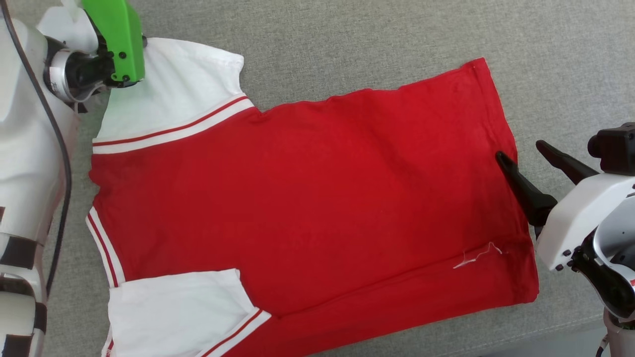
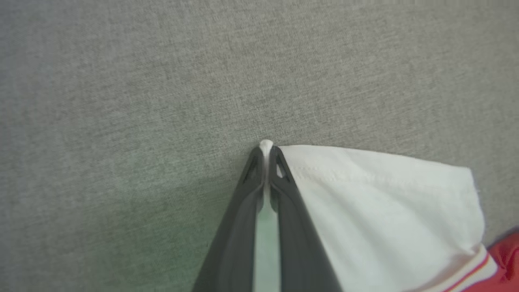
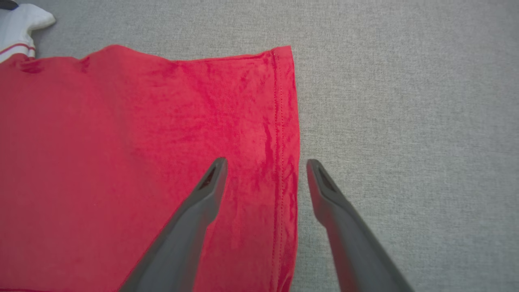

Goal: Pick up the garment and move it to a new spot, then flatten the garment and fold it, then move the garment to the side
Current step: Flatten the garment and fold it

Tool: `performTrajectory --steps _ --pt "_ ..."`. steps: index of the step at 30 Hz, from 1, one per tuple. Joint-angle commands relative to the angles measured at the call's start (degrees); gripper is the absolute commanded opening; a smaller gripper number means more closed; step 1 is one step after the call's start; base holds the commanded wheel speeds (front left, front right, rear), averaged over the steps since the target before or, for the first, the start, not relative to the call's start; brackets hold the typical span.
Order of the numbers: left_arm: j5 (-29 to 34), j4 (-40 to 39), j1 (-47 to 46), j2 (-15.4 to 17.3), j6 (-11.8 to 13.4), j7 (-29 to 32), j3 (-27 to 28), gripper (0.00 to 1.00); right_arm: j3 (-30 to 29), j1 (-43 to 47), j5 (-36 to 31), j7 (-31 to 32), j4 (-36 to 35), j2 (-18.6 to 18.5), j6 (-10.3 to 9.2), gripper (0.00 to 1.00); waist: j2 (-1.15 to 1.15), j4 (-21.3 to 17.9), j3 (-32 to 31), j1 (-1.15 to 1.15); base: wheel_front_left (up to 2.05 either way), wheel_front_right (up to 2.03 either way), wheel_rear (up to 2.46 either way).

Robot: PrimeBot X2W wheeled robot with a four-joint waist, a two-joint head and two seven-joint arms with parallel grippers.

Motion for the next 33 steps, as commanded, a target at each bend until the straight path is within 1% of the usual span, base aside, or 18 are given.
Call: performTrajectory --steps 1,6,11,15,19,26,33 --pt "-0.22 1.24 2.08 -1.03 -0.44 -0.66 -0.53 0.0 -0.16 -1.24 -0.48 0.03 0.1 -0.23 -0.05 1.0 0.0 0.42 -0.5 0.0 0.0 0.0 0.0" --pt "-0.34 0.86 1.87 -2.31 -1.6 -5.61 -0.32 0.0 -0.74 -2.03 -0.11 0.74 0.2 -1.06 -0.05 1.0 0.0 1.58 -2.31 0.0 0.0 0.0 0.0" --pt "-0.56 -1.27 1.98 -2.76 -2.8 -8.1 -0.92 0.0 -1.78 -4.42 0.97 3.51 1.74 -3.36 -0.05 1.0 0.0 3.26 -4.24 0.0 0.0 0.0 0.0" --pt "-0.4 -5.18 2.65 -2.03 -3.38 -8.97 -1.91 0.0 -3.22 -8.69 2.67 6.78 5.18 -4.51 -0.05 1.0 0.0 5.06 -4.46 0.0 0.0 0.0 0.0" --pt "-0.12 -10.73 3.57 -1.35 -3.62 -8.97 -3.05 0.0 -3.78 -14.3 3.26 10.18 10.43 -5.33 -0.05 1.0 0.0 7.06 -3.51 0.0 0.0 0.0 0.0" --pt "0.04 -21.17 5.4 -0.09 -2.59 -7.82 -3.69 0.0 -2.55 -24.49 1.87 15.18 21.57 -6.08 -0.05 1.0 0.0 9.94 -1.01 0.0 0.0 0.0 0.0" --pt "0.23 -28.26 6.83 1.03 -0.85 -6.94 -3.82 0.0 0.46 -27.93 -0.11 17.67 29.49 -6.26 -0.05 1.0 0.0 11.55 0.3 0.0 0.0 0.0 0.0"
